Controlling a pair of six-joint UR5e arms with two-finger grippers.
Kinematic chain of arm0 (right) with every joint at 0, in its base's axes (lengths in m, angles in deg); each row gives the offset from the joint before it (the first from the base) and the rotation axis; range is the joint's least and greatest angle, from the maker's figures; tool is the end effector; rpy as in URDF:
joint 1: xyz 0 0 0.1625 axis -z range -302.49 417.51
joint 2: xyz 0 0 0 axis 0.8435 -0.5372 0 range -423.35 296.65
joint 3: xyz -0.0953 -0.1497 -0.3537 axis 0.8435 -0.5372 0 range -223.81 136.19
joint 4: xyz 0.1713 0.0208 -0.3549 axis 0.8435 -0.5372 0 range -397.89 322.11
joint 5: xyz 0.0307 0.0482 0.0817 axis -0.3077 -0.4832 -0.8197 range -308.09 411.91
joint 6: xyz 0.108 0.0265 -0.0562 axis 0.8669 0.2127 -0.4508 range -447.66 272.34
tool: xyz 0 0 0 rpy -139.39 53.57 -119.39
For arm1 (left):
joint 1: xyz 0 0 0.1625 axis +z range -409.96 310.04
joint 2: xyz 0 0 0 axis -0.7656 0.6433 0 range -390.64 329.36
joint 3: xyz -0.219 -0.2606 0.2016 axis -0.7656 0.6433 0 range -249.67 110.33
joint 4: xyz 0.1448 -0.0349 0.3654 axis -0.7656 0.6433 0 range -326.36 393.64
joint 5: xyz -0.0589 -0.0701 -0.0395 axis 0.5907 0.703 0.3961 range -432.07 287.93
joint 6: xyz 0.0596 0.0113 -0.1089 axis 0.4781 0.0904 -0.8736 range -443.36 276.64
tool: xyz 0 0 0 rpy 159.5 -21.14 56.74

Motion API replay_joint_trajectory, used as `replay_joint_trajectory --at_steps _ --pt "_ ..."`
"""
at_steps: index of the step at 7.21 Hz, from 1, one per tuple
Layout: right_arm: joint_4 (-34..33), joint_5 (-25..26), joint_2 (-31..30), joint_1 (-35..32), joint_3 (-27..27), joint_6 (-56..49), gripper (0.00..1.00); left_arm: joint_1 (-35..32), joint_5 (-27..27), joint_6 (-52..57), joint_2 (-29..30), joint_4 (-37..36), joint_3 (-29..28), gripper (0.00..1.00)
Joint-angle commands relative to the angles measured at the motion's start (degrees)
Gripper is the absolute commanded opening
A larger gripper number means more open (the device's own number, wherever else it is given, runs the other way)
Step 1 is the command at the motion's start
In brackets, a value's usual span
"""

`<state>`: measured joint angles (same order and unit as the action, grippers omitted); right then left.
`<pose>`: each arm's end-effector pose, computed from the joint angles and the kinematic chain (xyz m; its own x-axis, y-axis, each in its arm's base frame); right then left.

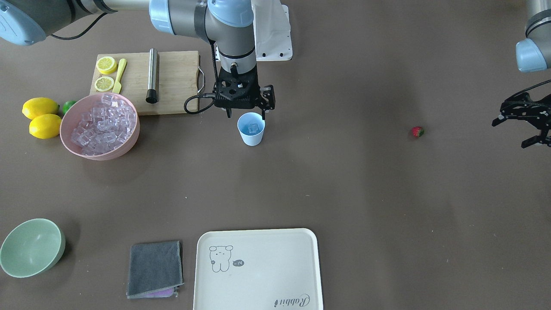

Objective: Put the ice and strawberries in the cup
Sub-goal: 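Drop the ice cube into the cup and withdraw the right arm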

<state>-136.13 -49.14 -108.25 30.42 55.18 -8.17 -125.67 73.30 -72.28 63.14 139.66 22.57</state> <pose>-0.5337 -0.3959 0.1547 0.6689 0.1411 0.7299 -0.2059 0.9786 -0.0004 0.0972 -0.5061 0.5466 0.4217 0.6038 -0.6764 -0.3156 0.7971 0.5147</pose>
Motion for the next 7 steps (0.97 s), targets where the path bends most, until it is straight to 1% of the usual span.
replay_joint_trajectory --at_steps 1,2,3,4,5,7 --pt "-14.1 -0.3 -0.8 -1.9 6.5 -3.3 1.0 0.1 0.0 -0.3 0.0 0.1 0.0 0.98" --pt "-16.7 -0.7 -6.1 -4.7 13.3 -11.5 1.0 0.1 -0.2 -0.4 0.2 -0.7 -0.2 0.98" --pt "-16.3 -4.0 -12.5 -9.0 17.0 -18.2 1.0 0.2 -0.3 -2.2 0.3 -1.4 -0.3 0.98" --pt "-15.8 -8.1 -16.1 -15.6 16.9 -28.8 1.0 0.3 -0.9 -5.5 1.2 -3.1 0.0 0.98" --pt "-14.3 -12.2 -20.1 -22.0 16.9 -37.6 1.0 0.9 -1.0 -5.7 2.5 -5.6 0.0 0.98" --pt "-2.1 -19.7 -34.1 -34.1 15.2 -54.0 1.0 1.0 -1.1 -5.8 6.7 -12.6 0.2 0.98"
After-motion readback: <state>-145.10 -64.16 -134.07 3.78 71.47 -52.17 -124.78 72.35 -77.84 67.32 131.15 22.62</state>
